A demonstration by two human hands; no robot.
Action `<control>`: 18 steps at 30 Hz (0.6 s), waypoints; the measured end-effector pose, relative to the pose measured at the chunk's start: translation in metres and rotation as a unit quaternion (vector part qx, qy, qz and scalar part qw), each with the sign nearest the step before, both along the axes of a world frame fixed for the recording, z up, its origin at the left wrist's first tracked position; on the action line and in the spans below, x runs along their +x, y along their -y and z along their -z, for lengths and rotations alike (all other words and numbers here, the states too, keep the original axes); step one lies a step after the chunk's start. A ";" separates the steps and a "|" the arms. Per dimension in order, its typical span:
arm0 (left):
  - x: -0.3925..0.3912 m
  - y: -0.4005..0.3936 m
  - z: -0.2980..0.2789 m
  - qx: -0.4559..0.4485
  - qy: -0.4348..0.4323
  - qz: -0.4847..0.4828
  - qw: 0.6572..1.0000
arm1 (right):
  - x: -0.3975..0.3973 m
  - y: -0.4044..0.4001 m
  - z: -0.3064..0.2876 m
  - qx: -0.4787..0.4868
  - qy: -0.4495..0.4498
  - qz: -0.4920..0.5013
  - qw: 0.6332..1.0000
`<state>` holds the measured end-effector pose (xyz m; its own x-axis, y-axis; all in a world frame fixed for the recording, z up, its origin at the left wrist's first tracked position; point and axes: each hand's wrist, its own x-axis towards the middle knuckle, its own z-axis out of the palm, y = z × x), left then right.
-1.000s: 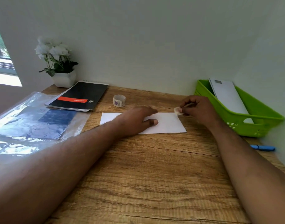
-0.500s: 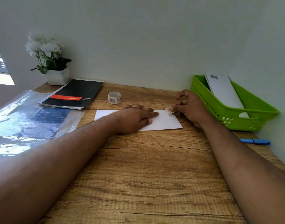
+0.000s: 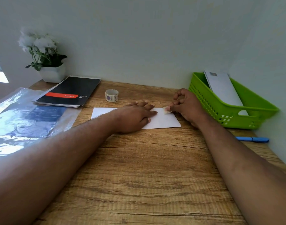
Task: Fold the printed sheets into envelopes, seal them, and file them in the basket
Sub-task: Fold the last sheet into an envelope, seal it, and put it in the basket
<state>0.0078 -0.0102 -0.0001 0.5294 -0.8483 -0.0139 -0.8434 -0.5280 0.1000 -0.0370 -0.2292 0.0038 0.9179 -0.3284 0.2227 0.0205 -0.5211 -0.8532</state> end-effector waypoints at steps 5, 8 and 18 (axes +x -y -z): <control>-0.002 0.001 -0.001 -0.021 -0.047 -0.009 0.999 | 0.002 0.002 0.004 -0.015 0.001 0.012 1.000; 0.000 0.001 -0.002 -0.024 -0.055 -0.010 0.998 | 0.005 0.004 0.007 -0.033 0.002 0.015 0.999; 0.001 0.000 -0.001 -0.036 -0.067 -0.010 0.997 | 0.005 -0.004 0.004 -0.137 0.012 -0.012 0.990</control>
<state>0.0086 -0.0101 0.0004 0.5437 -0.8389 -0.0252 -0.8091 -0.5319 0.2501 -0.0318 -0.2252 -0.0001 0.9180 -0.2310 0.3223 0.0539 -0.7326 -0.6785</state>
